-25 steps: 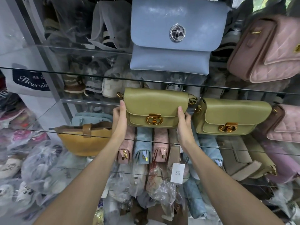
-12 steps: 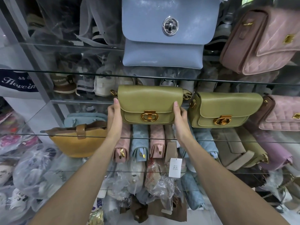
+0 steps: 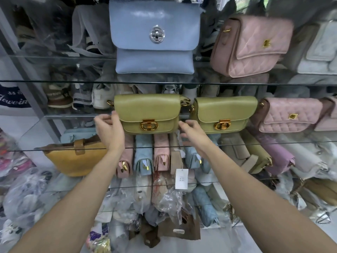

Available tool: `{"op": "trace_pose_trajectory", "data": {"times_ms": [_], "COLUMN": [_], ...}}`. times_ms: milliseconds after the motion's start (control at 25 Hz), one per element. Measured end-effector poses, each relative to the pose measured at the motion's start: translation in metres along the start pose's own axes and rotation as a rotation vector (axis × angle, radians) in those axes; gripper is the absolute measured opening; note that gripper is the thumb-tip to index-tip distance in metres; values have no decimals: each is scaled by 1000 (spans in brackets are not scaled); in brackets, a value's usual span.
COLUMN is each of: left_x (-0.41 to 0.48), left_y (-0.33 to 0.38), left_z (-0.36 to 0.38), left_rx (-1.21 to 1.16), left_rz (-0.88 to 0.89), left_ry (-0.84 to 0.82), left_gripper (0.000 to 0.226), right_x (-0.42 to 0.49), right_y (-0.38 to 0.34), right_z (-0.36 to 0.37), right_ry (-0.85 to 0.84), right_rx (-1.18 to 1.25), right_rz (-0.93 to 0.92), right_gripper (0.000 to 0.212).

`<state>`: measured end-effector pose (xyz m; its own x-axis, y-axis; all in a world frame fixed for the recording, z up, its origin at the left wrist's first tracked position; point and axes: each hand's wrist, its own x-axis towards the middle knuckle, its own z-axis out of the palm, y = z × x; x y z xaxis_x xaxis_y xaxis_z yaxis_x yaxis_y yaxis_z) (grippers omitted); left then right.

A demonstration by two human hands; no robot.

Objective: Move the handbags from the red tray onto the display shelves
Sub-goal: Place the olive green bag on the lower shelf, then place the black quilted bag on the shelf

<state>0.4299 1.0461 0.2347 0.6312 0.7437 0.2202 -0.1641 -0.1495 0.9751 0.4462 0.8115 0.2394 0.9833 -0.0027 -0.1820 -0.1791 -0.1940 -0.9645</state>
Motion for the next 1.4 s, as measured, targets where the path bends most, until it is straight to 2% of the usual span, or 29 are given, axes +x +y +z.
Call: {"op": "trace_pose_trajectory", "data": {"times_ms": [160, 280, 480, 640, 840, 1080, 1400], "left_x": [-70, -139, -305, -456, -631, -785, -913], "left_y": [59, 85, 105, 119, 129, 126, 134], "left_z": [35, 76, 161, 214, 255, 301, 403], "left_rx": [-49, -90, -99, -79, -41, 21, 133], "left_rz": [114, 142, 86, -3, 34, 53, 193], "left_ry": [-146, -420, -919, -1269, -1712, -2079, -2395], "left_gripper": [7, 23, 41, 38, 39, 40, 28], "right_x": [-55, -94, -187, -286, -412, -483, -501], "right_y": [-9, 3, 64, 124, 198, 247, 297], "right_z": [-69, -131, -278, -389, -481, -558, -655], "right_ry": [-34, 77, 414, 760, 1141, 1438, 1696], "right_rx": [24, 121, 233, 344, 384, 407, 467], "right_rz": [-57, -95, -78, -2, 103, 233, 360], "right_gripper": [21, 10, 11, 16, 13, 10, 21]}}
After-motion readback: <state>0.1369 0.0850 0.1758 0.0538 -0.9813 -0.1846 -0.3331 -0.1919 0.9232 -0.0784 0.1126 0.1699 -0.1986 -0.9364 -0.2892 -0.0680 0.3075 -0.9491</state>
